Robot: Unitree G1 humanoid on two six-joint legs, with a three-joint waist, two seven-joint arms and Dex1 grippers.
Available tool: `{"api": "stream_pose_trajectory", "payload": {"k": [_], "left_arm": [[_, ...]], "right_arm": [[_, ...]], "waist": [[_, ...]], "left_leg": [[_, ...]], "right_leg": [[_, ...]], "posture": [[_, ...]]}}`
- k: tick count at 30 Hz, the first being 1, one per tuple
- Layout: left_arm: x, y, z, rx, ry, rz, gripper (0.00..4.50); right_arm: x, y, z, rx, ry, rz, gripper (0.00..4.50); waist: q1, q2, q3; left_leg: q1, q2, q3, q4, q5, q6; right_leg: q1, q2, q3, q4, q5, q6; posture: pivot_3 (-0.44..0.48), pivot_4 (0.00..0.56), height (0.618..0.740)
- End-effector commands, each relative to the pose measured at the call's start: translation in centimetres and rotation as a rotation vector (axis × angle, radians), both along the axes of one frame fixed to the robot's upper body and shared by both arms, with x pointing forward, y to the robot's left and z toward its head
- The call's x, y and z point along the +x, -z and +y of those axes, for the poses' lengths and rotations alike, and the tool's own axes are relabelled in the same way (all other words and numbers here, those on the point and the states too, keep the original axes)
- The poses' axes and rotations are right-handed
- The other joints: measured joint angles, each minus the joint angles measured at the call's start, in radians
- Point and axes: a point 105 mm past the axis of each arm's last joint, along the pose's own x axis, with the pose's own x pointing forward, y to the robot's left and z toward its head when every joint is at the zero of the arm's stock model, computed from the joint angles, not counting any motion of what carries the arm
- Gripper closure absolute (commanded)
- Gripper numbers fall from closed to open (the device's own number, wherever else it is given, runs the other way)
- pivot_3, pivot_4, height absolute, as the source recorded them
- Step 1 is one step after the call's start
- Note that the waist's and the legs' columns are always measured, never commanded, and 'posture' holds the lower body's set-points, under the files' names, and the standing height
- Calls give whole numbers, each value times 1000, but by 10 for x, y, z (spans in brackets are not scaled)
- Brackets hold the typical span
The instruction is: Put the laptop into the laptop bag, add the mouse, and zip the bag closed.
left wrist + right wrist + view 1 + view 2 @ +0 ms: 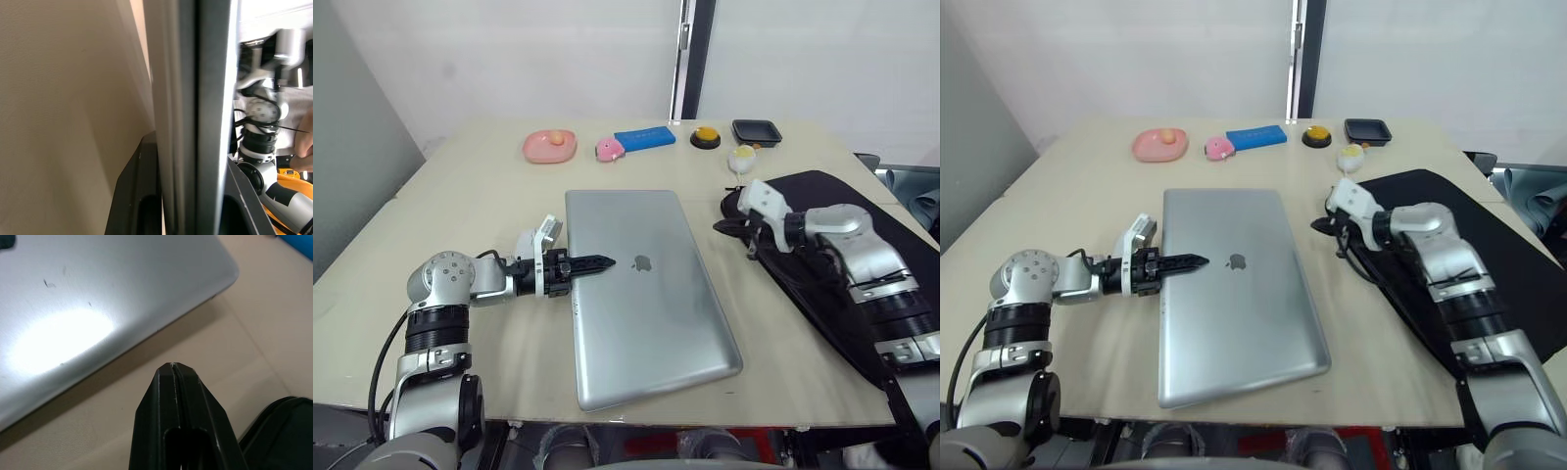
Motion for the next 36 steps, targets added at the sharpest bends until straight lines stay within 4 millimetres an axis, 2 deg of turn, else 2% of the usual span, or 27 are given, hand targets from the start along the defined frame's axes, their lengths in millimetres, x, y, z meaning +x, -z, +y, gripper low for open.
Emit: {"api": "stream_pose_trajectory", "payload": {"k": [1, 4, 9, 13, 15, 17, 18, 24, 29, 30, 33, 36], "left_arm": [[0, -32, 7, -30, 12, -111, 4138], [-3, -42, 13, -61, 27, -137, 4141], [-11, -56, 33, -76, 33, -149, 4141], [-15, -69, 42, -149, 47, -153, 4141], [-16, -74, 43, -200, 59, -147, 4141], [-16, -70, 39, -222, 79, -111, 4141], [-17, -69, 36, -228, 94, -97, 4141], [-14, -71, 22, -248, 174, -49, 4141], [-10, -72, 10, -243, 217, -25, 4141], [-8, -72, 7, -247, 222, -21, 4141], [-6, -71, 2, -252, 230, -14, 4141], [-4, -70, -3, -260, 233, -15, 4141]], "right_arm": [[-23, -41, -8, 107, -6, -67, 4500], [-40, -51, -20, 147, 28, -70, 4500], [-76, -54, -62, 153, 207, -59, 4500], [-104, -65, -84, 233, 327, -95, 4500], [-116, -59, -92, 266, 386, -90, 4500], [-135, -45, -101, 305, 467, -30, 4500], [-146, -39, -104, 313, 498, 1, 3948], [-184, -37, -114, 279, 584, 46, 1978], [-191, -31, -105, 228, 557, 100, 243], [-186, -27, -104, 213, 563, 115, 11], [-166, -18, -111, 145, 618, 127, 11], [-137, -9, -103, 101, 604, 130, 11]], "waist": [[5, 0, 1], [13, -1, 2], [30, 0, 5], [37, 0, 7], [37, 0, 7], [43, 0, 7], [45, 0, 7], [38, 1, 8], [32, 2, 9], [31, 2, 9], [28, 2, 9], [27, 2, 9]], "left_leg": [[-1, 0, -1, 0, 0, 0], [-1, 0, -1, 0, 0, 0], [-1, 0, -1, 0, -1, -1], [-2, -1, -1, 1, -2, -2], [-1, 0, -1, 2, -4, -6], [-1, 0, -1, 2, -4, -7], [-1, 0, -2, 1, -4, -7], [0, -1, -1, 2, -6, -9], [0, 0, -1, 3, -6, -9], [0, -1, -1, 3, -6, -9], [0, -1, -1, 3, -6, -10], [1, -1, -1, 4, -3, -14]], "right_leg": [[-1, 0, -1, -1, 0, 0], [-1, 0, -1, -1, 0, 0], [-1, 0, -1, -2, 0, 0], [-1, -1, 0, -2, 0, 0], [0, -1, 0, -1, 0, 0], [0, -1, 0, -1, 0, 0], [0, -1, -1, -1, 0, 0], [0, -1, 0, 0, -1, 0], [1, -1, 1, 1, -1, 2], [1, -1, 1, 1, -1, 2], [1, -1, 2, 1, -1, 3], [1, -1, 1, 1, 0, 5]], "posture": [[0, 150, 740], [0, 150, 740], [0, 150, 740], [0, 150, 740], [0, 150, 740], [0, 150, 740], [0, 150, 740], [0, 150, 740], [0, 150, 740], [0, 150, 740], [0, 150, 740], [0, 150, 740]]}}
